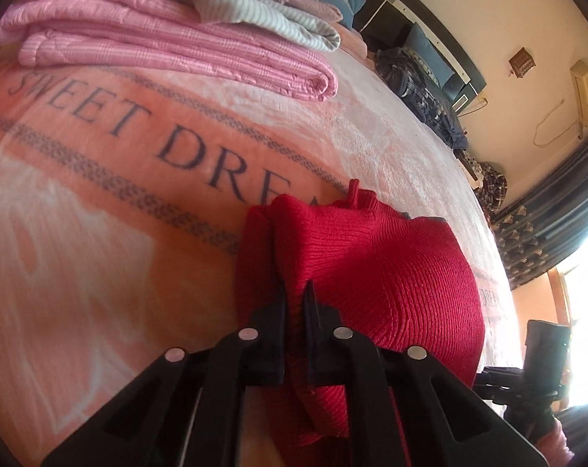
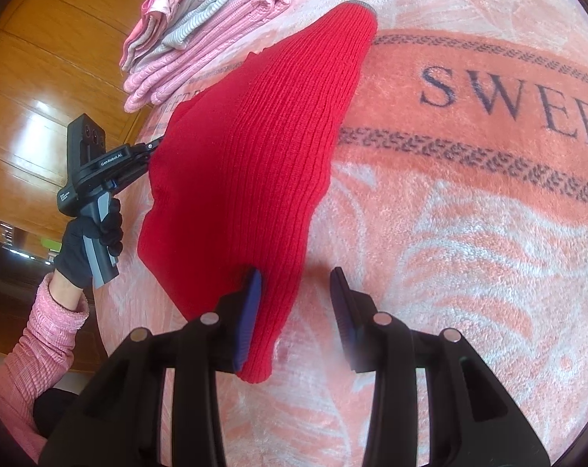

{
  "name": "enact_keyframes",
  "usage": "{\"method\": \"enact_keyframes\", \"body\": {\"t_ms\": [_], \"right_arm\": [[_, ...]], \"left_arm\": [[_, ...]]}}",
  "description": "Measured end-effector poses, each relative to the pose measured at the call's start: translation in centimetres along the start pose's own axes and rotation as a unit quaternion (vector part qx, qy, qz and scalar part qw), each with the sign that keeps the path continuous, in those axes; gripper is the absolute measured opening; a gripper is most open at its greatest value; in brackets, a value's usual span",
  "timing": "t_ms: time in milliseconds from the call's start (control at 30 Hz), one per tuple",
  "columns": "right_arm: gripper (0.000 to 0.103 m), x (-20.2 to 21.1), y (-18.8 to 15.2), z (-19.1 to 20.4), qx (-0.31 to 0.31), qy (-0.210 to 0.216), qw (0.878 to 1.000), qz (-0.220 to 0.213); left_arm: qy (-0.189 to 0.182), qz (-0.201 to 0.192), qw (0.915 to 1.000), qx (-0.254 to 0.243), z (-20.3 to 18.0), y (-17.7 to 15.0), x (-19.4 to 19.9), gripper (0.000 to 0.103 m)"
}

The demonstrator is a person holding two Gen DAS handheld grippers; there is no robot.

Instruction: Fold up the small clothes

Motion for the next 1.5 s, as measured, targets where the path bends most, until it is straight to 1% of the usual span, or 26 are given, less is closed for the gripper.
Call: {"method": "enact_keyframes", "body": {"t_ms": [67,100,133,200,233,267,300,333,400,500,567,633,667,700,733,833,900,967,1033,1067,1100,1133,1167,1233,1333,1500], "right_arm": [[0.037,0.0,-0.1,0.0,-0.002,0.002,1.000,-0.001],[0.037,0.2,-0.2,0.1,-0.001,0.002,1.000,-0.002],[0.038,0.3,-0.3,0.2,0.001,0.002,1.000,-0.005],[0.045,0.9,-0.5,0.0,-0.001,0.006,1.000,-0.013],[0.049,1.1,-0.4,-0.1,-0.005,0.011,1.000,-0.016],[0.049,1.2,-0.4,-0.2,-0.010,0.018,1.000,-0.020],[0.049,1.3,-0.2,-0.3,-0.014,0.020,0.999,-0.027],[0.049,1.3,-0.1,-0.5,-0.018,0.023,0.999,-0.029],[0.049,1.5,0.2,-0.6,-0.022,0.026,0.999,-0.033],[0.052,1.8,1.0,-0.8,-0.030,0.043,0.998,-0.042],[0.057,1.8,1.7,-1.1,-0.040,0.068,0.996,-0.044],[0.058,1.7,2.5,-1.3,-0.043,0.087,0.994,-0.042],[0.059,1.5,2.9,-1.4,-0.044,0.094,0.994,-0.042],[0.060,1.1,3.3,-1.4,-0.045,0.103,0.993,-0.040],[0.064,0.8,3.6,-1.5,-0.048,0.106,0.992,-0.037],[0.066,-0.6,4.3,-1.5,-0.051,0.119,0.991,-0.024],[0.066,-1.4,4.5,-1.5,-0.055,0.129,0.990,-0.024],[0.068,-1.5,4.9,-1.2,-0.052,0.130,0.990,-0.025],[0.067,-1.6,5.3,-1.2,-0.056,0.133,0.989,-0.026],[0.062,-1.6,5.4,-1.1,-0.053,0.130,0.990,-0.029],[0.058,-1.7,5.3,-1.0,-0.047,0.122,0.991,-0.032],[0.051,-1.7,5.2,-1.0,-0.044,0.120,0.991,-0.036],[0.044,-1.6,5.0,-1.2,-0.045,0.130,0.990,-0.036],[0.037,-1.4,4.8,-1.3,-0.048,0.146,0.987,-0.036],[0.033,-0.1,4.5,-0.6,-0.032,0.152,0.987,-0.038],[0.031,3.0,2.7,0.1,-0.021,0.169,0.985,-0.035]], "left_arm": [[-0.017,0.004,0.9998,0.007,0.2,-0.1,-0.4,0.014],[-0.031,0.005,0.9994,0.013,0.3,-0.1,-0.3,0.020],[-0.044,0.009,0.9987,0.022,0.4,0.0,-0.1,0.033],[-0.060,0.020,0.9973,0.038,0.4,0.0,0.3,0.050],[-0.067,0.022,0.9967,0.040,0.4,-0.3,0.6,0.052],[-0.074,0.025,0.9961,0.042,0.4,-0.6,0.8,0.054],[-0.076,0.033,0.9956,0.044,0.3,-0.9,0.8,0.062],[-0.074,0.042,0.9954,0.044,0.2,-1.3,0.6,0.065],[-0.066,0.054,0.9956,0.039,0.1,-1.7,0.0,0.065],[-0.075,0.063,0.9944,0.040,0.4,-1.6,-1.1,0.065],[-0.107,0.065,0.9911,0.045,0.6,-1.1,-1.6,0.067],[-0.145,0.068,0.9856,0.055,0.9,-0.5,-2.1,0.068],[-0.169,0.074,0.9811,0.059,1.0,-0.2,-2.5,0.071],[-0.188,0.083,0.9770,0.058,1.0,0.0,-3.0,0.077],[-0.197,0.088,0.9751,0.052,0.9,0.3,-3.5,0.078],[-0.211,0.084,0.9729,0.045,0.6,0.3,-4.1,0.081],[-0.220,0.090,0.9708,0.035,-0.3,0.2,-4.4,0.081],[-0.197,0.093,0.9758,0.019,-1.5,0.2,-4.6,0.081],[-0.186,0.100,0.9774,0.003,-2.1,0.5,-5.1,0.080],[-0.190,0.101,0.9764,0.010,-1.9,0.6,-5.3,0.077],[-0.192,0.099,0.9761,0.023,-1.5,0.6,-5.5,0.056],[-0.187,0.101,0.9765,0.035,-1.0,0.6,-5.7,0.028],[-0.190,0.106,0.9750,0.046,-0.4,0.4,-5.9,0.025],[-0.219,0.101,0.9684,0.063,0.4,0.0,-6.0,0.022],[-0.220,0.090,0.9700,0.049,-0.4,-0.2,-5.4,0.020],[-0.258,0.084,0.9619,0.035,-2.9,-0.8,-3.8,0.018]]}}
Point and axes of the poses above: each gripper's, at about its wrist camera, not at the fingertips, and x roughly against the way its jaws point, z to its left, y to its top, the point moved 1 cm from there along -x, roughly the way its jaws point, and after that the axes turned 13 degrees about z, right-handed, at the moved point
